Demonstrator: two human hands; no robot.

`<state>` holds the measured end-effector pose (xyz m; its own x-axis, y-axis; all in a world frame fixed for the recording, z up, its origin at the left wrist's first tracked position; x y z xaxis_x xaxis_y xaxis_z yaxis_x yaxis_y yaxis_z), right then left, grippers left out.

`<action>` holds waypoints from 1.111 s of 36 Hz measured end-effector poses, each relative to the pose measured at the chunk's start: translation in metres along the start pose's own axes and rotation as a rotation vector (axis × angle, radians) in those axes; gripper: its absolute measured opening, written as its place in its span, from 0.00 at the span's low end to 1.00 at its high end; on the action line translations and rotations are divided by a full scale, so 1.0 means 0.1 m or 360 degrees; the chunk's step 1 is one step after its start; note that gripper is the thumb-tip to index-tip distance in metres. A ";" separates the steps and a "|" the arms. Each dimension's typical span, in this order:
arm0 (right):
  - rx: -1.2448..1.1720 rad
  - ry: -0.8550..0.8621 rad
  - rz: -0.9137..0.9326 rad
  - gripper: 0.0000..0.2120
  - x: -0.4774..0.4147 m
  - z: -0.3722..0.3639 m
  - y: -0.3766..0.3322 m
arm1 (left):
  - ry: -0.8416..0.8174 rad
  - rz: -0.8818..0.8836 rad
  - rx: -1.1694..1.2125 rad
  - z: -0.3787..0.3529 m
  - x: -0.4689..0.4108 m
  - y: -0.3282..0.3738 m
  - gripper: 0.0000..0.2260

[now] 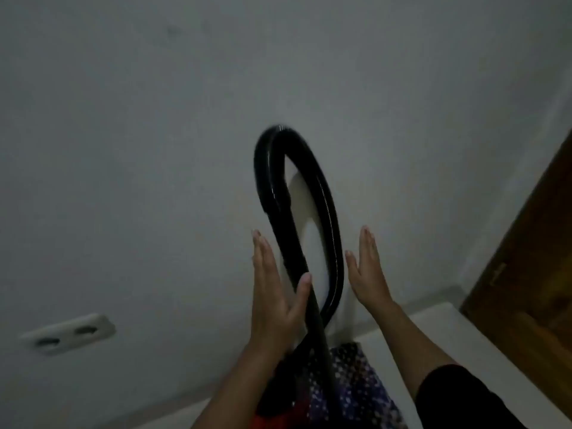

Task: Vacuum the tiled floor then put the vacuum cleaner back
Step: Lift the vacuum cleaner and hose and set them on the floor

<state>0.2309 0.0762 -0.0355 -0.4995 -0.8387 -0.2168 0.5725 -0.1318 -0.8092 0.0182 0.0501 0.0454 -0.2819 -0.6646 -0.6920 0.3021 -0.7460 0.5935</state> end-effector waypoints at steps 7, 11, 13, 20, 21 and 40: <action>-0.0321 0.0123 0.0164 0.28 -0.27 -0.68 0.68 | 0.0185 -0.0418 0.0028 -0.52 0.38 -0.37 0.33; -0.0423 0.0120 0.0275 0.27 -0.45 -0.83 0.81 | 0.0230 -0.0489 0.0010 -0.67 0.50 -0.57 0.31; -0.0492 0.0143 0.0307 0.26 -0.45 -0.86 0.82 | 0.0226 -0.0494 0.0046 -0.69 0.55 -0.63 0.30; -0.0675 0.0090 0.0413 0.22 -0.01 -0.94 0.68 | 0.0218 -0.0372 0.0083 -0.52 0.61 -0.65 0.30; -0.0702 0.0084 0.0415 0.22 0.08 -0.94 0.68 | 0.0197 -0.0341 0.0085 -0.48 0.62 -0.64 0.31; -0.0865 -0.0274 0.0725 0.36 1.15 -1.66 0.26 | 0.0170 -0.0261 0.0093 0.03 0.91 -0.83 0.34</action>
<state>0.0805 0.0645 -0.1719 -0.1540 -0.8248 -0.5441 0.2730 0.4937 -0.8257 -0.0352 0.0517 -0.0654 -0.2236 -0.5284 -0.8190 0.2057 -0.8470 0.4903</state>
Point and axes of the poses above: each hand's wrist, its own x-axis away from the middle knuckle, its own z-axis out of the back of the hand, y = z × x, the point moved 7 cm from there along -x, towards the middle knuckle, and after that the axes turned 4 degrees about -z, right-handed, at the moved point
